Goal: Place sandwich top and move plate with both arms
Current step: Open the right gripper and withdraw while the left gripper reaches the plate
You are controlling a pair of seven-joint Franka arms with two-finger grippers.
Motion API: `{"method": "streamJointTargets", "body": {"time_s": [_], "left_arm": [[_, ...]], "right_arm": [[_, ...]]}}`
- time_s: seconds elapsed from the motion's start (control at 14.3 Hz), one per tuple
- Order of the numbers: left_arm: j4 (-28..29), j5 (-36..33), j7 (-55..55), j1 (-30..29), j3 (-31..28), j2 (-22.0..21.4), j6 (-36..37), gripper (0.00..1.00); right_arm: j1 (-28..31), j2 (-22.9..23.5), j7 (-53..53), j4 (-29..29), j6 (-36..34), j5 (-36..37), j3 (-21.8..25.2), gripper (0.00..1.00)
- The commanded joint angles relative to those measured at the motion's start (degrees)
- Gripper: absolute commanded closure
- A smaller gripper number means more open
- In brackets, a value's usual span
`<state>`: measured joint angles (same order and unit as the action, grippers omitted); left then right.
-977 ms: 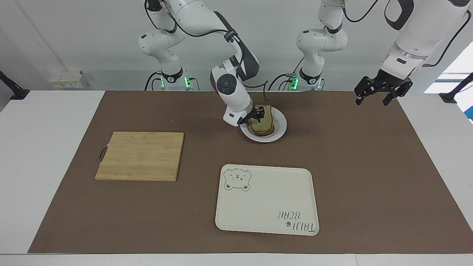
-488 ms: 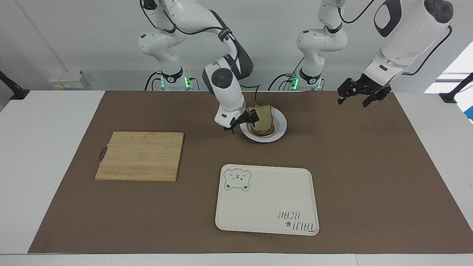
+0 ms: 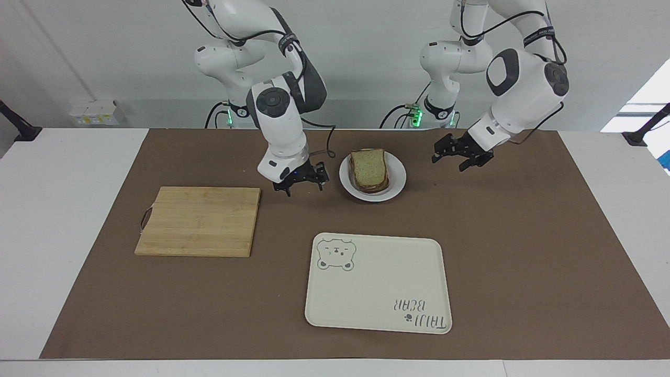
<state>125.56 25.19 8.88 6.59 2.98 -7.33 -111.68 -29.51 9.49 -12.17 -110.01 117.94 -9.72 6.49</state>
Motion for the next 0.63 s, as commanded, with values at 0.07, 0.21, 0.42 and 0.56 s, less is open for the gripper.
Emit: {"method": "streamJointTargets", "body": {"time_s": [0.07, 0.21, 0.42, 0.56], "left_arm": [[13.4, 9.7, 6.5, 5.2, -0.9, -1.8, -14.6, 0.0], [16.5, 17.0, 11.6, 6.2, -0.9, -1.1, -17.4, 0.0], [19.7, 26.1, 19.8, 6.8, -0.9, 0.4, -19.5, 0.0], [21.6, 31.2, 26.5, 8.1, -0.9, 1.4, -20.1, 0.0]], "right_arm": [[3.8, -2.5, -0.7, -0.6, -6.9, 1.4, -0.8, 0.0], [5.6, -2.6, -0.8, -0.6, -9.1, 1.5, -0.7, 0.0], [8.8, -3.7, -0.7, -0.6, -9.6, 2.8, -0.7, 0.0], [10.5, -4.0, -0.6, 0.2, -10.5, 6.0, -0.7, 0.0]]}}
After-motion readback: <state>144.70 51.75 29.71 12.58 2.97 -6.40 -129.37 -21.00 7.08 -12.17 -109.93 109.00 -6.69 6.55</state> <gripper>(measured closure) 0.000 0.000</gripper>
